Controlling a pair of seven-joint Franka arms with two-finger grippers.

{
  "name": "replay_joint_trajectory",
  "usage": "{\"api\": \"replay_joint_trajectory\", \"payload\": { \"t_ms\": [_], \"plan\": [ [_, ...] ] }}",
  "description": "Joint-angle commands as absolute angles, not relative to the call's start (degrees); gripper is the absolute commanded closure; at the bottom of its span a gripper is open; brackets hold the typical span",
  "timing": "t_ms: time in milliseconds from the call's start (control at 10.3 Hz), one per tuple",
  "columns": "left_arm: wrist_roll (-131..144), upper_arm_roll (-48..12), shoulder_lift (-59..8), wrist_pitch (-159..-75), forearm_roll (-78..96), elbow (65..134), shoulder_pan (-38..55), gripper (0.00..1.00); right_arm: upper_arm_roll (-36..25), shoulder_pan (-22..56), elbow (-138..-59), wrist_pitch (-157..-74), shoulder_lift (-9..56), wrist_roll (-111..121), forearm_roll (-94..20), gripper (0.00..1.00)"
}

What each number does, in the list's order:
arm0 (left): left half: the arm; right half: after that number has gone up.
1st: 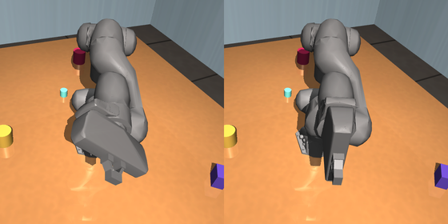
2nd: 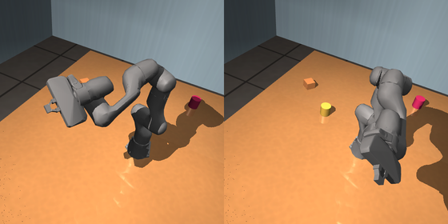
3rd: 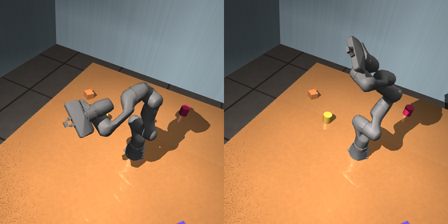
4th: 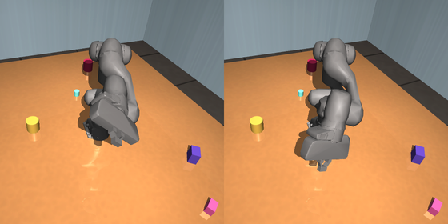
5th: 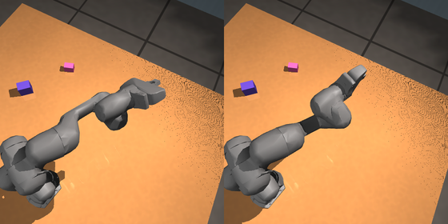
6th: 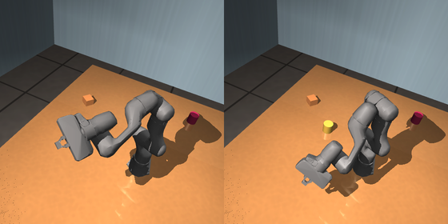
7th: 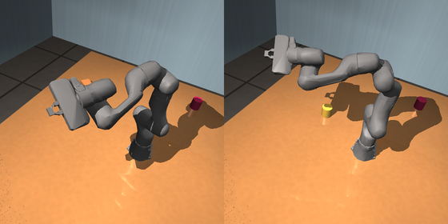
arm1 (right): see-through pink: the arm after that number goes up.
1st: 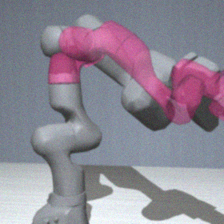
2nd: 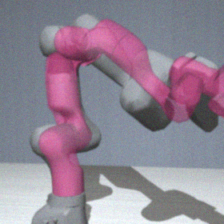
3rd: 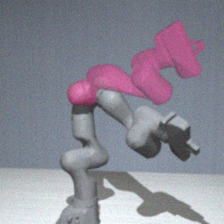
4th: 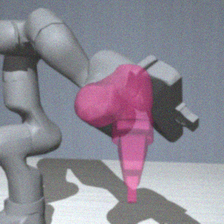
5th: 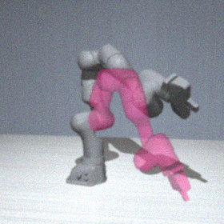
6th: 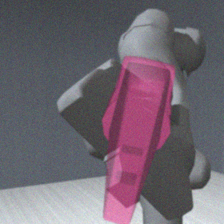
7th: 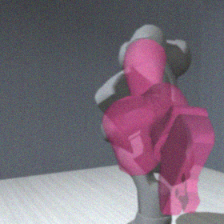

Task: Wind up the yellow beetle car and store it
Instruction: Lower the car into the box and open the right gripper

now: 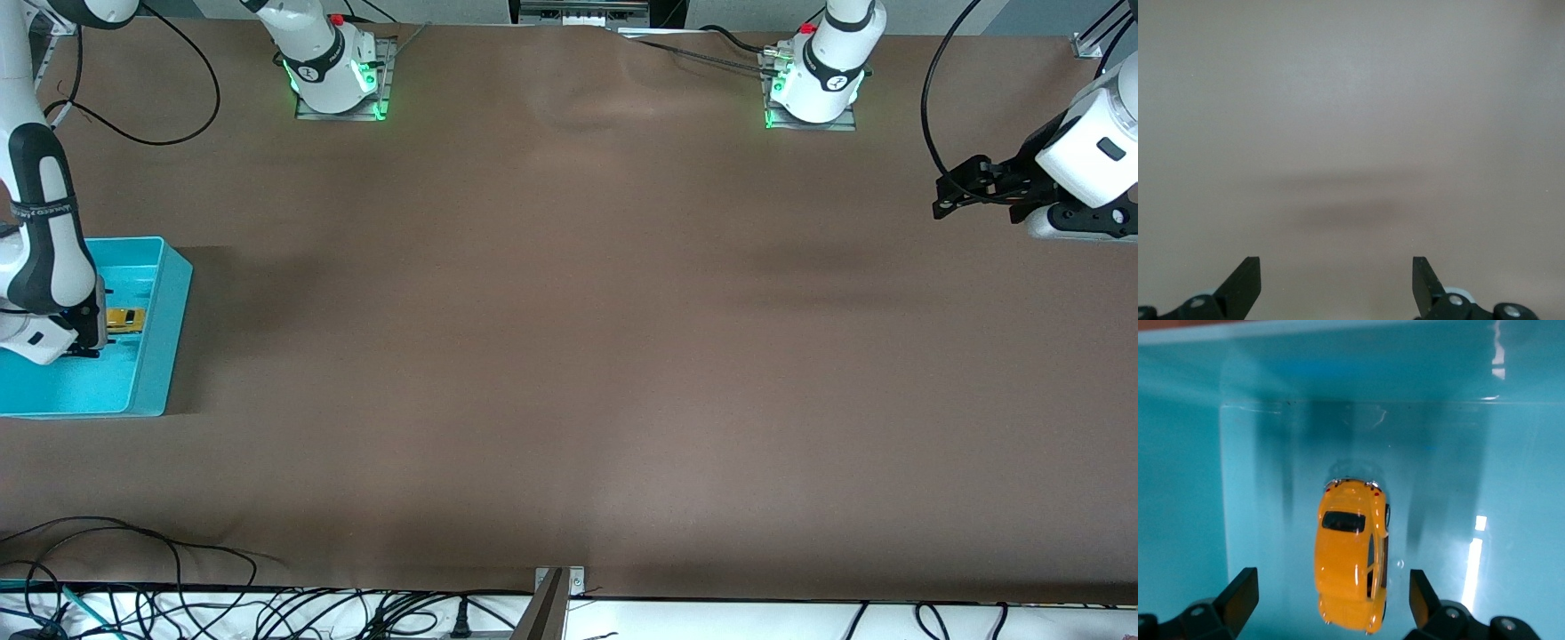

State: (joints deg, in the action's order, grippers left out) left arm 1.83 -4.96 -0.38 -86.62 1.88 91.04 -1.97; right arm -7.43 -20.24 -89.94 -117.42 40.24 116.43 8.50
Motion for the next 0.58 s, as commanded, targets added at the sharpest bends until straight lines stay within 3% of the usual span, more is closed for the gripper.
{"api": "replay_joint_trajectory", "payload": {
  "t_ms": [0,290,483],
  "plan": [
    [2.29,-5.19,-1.14,-85.25,2.46,89.03,-2.20,0.00,-6.50,-20.57,-89.83,-111.73,34.04,116.03,6.60,0.00],
    [2.29,-5.27,-1.14,-85.25,2.46,89.03,-2.11,0.00,-6.33,-20.13,-82.30,-97.87,31.73,103.85,4.39,0.00],
    [2.29,-5.27,-1.14,-85.25,2.46,89.03,-2.02,0.00,-3.88,-20.13,-79.90,-93.36,30.16,97.15,3.17,0.00]
  ]
}}
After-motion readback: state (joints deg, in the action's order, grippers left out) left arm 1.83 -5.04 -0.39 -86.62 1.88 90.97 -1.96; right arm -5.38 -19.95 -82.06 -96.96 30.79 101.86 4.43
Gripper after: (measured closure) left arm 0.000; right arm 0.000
